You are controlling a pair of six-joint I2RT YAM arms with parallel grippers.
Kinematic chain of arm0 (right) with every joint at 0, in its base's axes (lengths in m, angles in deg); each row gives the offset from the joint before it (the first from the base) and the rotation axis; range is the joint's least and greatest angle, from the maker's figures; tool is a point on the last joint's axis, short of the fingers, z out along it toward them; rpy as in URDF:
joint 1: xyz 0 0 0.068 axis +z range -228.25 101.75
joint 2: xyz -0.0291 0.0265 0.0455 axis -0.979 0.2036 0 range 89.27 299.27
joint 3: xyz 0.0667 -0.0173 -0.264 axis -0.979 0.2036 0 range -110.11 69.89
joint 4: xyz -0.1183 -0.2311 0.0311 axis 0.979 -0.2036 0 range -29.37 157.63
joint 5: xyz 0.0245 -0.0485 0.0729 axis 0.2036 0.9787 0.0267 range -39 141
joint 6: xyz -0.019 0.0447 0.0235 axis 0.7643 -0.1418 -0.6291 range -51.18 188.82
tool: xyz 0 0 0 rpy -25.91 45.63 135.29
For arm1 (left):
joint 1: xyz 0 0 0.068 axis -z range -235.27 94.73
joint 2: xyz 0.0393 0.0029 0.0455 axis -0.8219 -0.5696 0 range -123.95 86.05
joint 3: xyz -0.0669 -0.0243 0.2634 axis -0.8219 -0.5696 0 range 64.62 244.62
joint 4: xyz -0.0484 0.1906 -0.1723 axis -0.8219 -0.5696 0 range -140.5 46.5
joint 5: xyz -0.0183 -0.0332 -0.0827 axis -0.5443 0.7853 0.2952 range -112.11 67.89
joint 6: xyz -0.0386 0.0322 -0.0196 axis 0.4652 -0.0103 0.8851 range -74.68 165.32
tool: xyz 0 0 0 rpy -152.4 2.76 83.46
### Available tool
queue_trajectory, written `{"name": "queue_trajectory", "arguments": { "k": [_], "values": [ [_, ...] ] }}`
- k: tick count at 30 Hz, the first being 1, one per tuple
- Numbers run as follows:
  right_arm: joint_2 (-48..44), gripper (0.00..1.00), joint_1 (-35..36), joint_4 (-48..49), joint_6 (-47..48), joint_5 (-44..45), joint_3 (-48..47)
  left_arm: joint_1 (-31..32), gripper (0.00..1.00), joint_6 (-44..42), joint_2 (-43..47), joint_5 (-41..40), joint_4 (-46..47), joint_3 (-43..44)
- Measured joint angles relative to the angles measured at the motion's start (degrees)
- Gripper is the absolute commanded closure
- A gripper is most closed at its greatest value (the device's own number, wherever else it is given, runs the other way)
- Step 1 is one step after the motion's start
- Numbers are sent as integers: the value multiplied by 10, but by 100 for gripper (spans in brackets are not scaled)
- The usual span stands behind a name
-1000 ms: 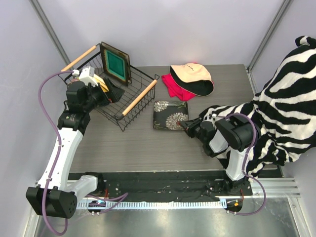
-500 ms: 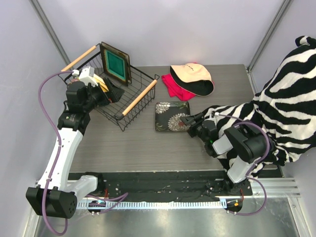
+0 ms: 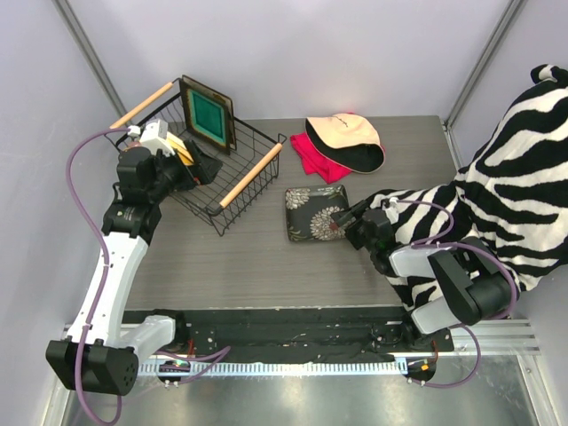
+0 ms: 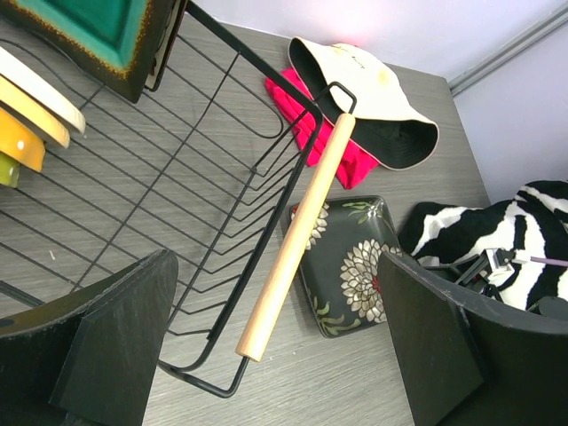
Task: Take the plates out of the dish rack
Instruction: Place the plate at the center of the board.
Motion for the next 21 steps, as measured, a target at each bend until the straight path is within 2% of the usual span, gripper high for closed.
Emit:
{"name": "queue_trajectory", "arguments": {
  "k": [15,20,21],
  "values": [
    [-40,19,2,-140,102,42,-41,0,0,-3,3,-5,-3,-1],
    [-42,24,2,-153,130,47,-46,0,0,-3,2,-5,-3,-4],
    [-42,29,2,-154,134,46,-46,0,0,-3,2,-5,-3,-4]
  ]
}}
